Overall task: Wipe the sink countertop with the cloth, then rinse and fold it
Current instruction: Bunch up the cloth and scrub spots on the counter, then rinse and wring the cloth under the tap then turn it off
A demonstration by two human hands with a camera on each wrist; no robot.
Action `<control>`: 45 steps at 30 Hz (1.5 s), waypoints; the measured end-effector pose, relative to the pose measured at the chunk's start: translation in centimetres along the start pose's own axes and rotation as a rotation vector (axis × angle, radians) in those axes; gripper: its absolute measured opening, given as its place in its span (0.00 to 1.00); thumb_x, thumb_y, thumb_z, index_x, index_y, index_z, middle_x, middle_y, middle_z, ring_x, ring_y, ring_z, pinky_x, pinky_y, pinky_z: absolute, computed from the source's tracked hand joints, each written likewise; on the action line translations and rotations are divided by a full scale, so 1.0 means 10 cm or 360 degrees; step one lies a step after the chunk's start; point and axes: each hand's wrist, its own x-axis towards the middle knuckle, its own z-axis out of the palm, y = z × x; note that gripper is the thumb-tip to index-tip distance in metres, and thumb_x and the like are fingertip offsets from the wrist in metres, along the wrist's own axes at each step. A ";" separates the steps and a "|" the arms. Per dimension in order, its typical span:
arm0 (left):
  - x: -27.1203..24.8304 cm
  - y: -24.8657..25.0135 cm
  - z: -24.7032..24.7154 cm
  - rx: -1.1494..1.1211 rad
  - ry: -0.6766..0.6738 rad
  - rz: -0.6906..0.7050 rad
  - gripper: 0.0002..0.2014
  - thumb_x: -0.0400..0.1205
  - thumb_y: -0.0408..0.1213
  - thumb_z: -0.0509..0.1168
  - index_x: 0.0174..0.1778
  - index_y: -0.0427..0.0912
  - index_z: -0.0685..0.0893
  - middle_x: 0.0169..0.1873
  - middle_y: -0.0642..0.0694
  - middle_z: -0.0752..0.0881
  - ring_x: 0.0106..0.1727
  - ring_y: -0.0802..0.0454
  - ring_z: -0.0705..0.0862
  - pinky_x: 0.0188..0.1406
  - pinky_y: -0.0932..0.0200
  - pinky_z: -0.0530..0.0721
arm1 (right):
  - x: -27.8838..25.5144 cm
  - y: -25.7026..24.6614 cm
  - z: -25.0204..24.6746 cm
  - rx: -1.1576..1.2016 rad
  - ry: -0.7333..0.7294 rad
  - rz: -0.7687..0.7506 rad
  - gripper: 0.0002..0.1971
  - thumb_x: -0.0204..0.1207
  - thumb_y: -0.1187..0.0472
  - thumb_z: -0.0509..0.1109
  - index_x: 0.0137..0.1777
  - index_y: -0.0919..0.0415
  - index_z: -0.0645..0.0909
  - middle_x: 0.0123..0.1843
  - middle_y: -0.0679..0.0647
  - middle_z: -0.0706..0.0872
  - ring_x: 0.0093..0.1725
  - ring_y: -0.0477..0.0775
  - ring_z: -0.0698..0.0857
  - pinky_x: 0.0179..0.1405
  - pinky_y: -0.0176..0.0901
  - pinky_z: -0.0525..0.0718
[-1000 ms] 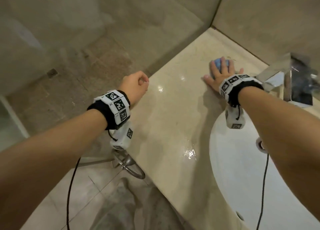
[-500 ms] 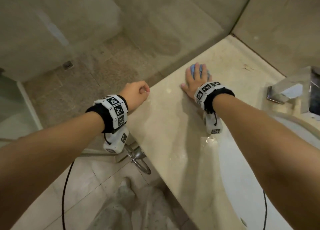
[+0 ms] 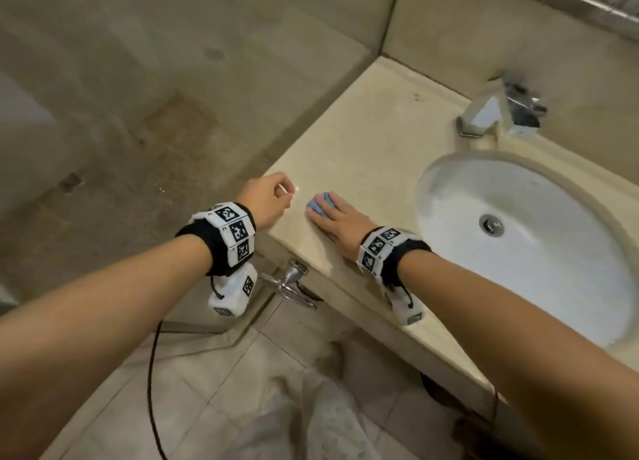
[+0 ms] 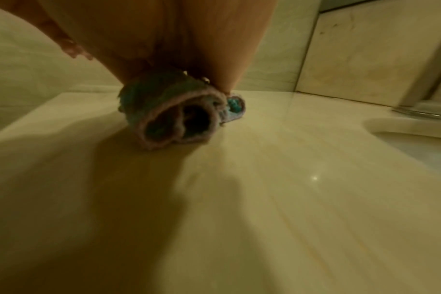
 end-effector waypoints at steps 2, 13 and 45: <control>-0.07 0.11 0.10 0.0021 -0.0063 0.0087 0.05 0.80 0.31 0.61 0.46 0.43 0.82 0.35 0.44 0.85 0.37 0.46 0.84 0.47 0.51 0.85 | -0.34 -0.02 0.13 0.0007 0.0004 0.0092 0.33 0.84 0.65 0.53 0.84 0.53 0.41 0.86 0.57 0.39 0.85 0.62 0.39 0.84 0.55 0.50; -0.24 1.03 0.97 0.0175 -0.0366 0.0378 0.08 0.80 0.33 0.61 0.52 0.40 0.83 0.39 0.44 0.87 0.40 0.46 0.83 0.49 0.51 0.85 | -1.71 0.49 0.40 0.0496 0.0067 0.0758 0.39 0.77 0.78 0.52 0.84 0.56 0.41 0.86 0.57 0.38 0.85 0.58 0.40 0.82 0.45 0.52; 1.09 2.53 2.05 -0.0443 -0.0407 -0.0135 0.11 0.81 0.31 0.62 0.34 0.49 0.77 0.32 0.45 0.79 0.39 0.47 0.78 0.37 0.60 0.75 | -1.53 2.78 -0.88 0.1369 0.1074 0.1099 0.22 0.83 0.63 0.56 0.77 0.59 0.69 0.76 0.57 0.76 0.76 0.56 0.74 0.77 0.46 0.70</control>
